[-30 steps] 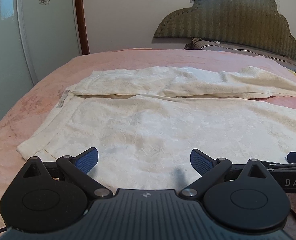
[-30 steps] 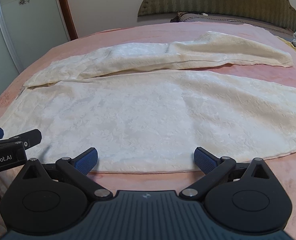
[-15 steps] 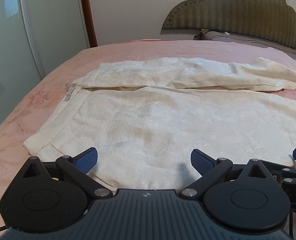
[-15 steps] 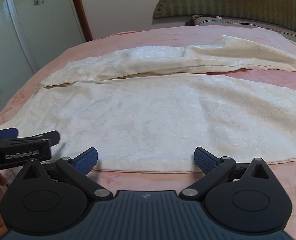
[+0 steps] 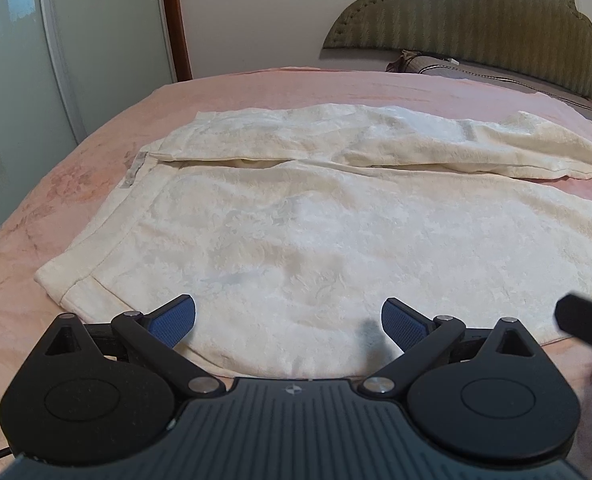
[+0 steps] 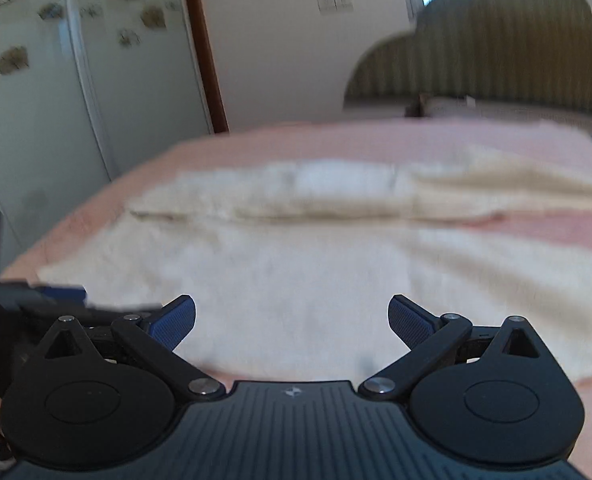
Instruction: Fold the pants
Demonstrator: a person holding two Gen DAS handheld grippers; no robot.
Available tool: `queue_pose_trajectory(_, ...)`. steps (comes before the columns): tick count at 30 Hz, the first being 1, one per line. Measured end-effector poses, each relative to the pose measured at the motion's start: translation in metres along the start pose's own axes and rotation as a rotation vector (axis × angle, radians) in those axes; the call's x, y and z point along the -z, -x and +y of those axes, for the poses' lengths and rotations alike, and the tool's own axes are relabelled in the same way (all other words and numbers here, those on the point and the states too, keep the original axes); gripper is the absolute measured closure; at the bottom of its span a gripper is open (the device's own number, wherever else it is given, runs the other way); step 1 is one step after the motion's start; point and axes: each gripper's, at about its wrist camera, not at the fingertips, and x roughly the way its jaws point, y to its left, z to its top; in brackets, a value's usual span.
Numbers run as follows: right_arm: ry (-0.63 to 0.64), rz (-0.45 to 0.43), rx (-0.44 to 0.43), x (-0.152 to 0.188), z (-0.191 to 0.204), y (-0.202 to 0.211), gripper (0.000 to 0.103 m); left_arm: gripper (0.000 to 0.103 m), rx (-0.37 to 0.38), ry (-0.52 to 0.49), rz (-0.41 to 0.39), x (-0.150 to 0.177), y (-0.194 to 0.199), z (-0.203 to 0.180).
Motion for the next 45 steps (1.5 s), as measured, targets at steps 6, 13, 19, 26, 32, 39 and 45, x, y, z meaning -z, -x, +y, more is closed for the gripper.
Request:
queue_pose_trajectory(6, 0.058, 0.054, 0.058, 0.008, 0.012, -0.015, 0.000, 0.002, -0.002, 0.004, 0.009, -0.001, -0.006, 0.001)
queue_pose_trajectory(13, 0.129, -0.015, 0.063, 0.012, 0.020, -0.010, 0.000, 0.002, 0.000, -0.009, 0.020, -0.004, -0.016, 0.002)
queue_pose_trajectory(19, 0.141, 0.020, -0.220, -0.002, 0.014, -0.029, 0.000, 0.002, -0.031, -0.062, -0.054, -0.027, -0.022, 0.005)
queue_pose_trajectory(26, 0.266, 0.018, -0.138, -0.060, 0.015, -0.077, 0.000, 0.002, -0.157, 0.004, -0.128, -0.072, -0.058, 0.030)
queue_pose_trajectory(32, 0.238, 0.075, -0.217, -0.145, 0.002, -0.180, 0.000, 0.002, -0.151, 0.080, -0.070, -0.074, -0.097, 0.048)
queue_pose_trajectory(39, 0.355, 0.157, -0.244, -0.201, 0.025, -0.307, 0.015, 0.000, -0.130, 0.073, -0.028, -0.060, -0.120, 0.049)
queue_pose_trajectory(45, 0.413, 0.297, -0.337, -0.215, 0.047, -0.393, 0.020, 0.000, -0.120, 0.069, -0.036, -0.059, -0.123, 0.047)
